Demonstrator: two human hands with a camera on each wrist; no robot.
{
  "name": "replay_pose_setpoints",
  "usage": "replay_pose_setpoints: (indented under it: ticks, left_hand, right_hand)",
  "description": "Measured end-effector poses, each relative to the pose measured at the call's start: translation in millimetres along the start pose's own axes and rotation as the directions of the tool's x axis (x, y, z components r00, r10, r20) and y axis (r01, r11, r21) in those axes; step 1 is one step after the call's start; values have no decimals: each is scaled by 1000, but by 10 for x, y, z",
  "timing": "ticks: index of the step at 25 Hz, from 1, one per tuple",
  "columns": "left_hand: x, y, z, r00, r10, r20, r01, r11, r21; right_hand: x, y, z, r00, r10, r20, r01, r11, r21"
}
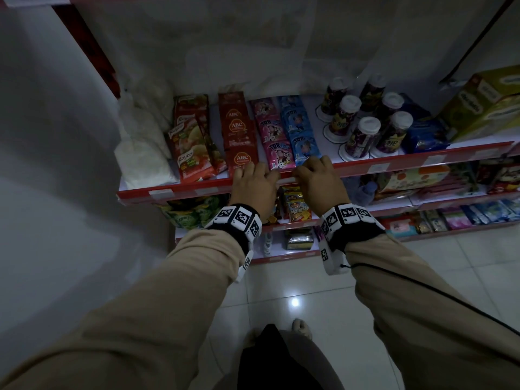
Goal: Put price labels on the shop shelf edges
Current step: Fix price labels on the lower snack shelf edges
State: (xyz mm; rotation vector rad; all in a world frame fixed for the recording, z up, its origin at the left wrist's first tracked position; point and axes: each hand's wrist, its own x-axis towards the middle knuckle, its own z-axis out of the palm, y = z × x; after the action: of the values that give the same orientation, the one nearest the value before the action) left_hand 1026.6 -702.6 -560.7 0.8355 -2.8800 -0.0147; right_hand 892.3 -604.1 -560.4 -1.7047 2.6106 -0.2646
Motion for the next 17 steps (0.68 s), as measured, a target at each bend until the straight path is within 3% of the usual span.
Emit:
replay_pose_setpoints:
  ticks: [5,9,17]
  left_hand:
    - [-1,9,-2,1000,2,9,-2,1000,20]
    - [21,14,-10,1000,-5,11,4,1000,17]
    - [-2,23,-45,1000,-22,20,23,999,-32]
  right_hand:
    - [-60,8,4,999,-3,-49,4,1000,26]
    - [-5,25,-14,999,-38,-19,39,999,7]
    - [-117,106,-57,988,-119,-99,131,983,131]
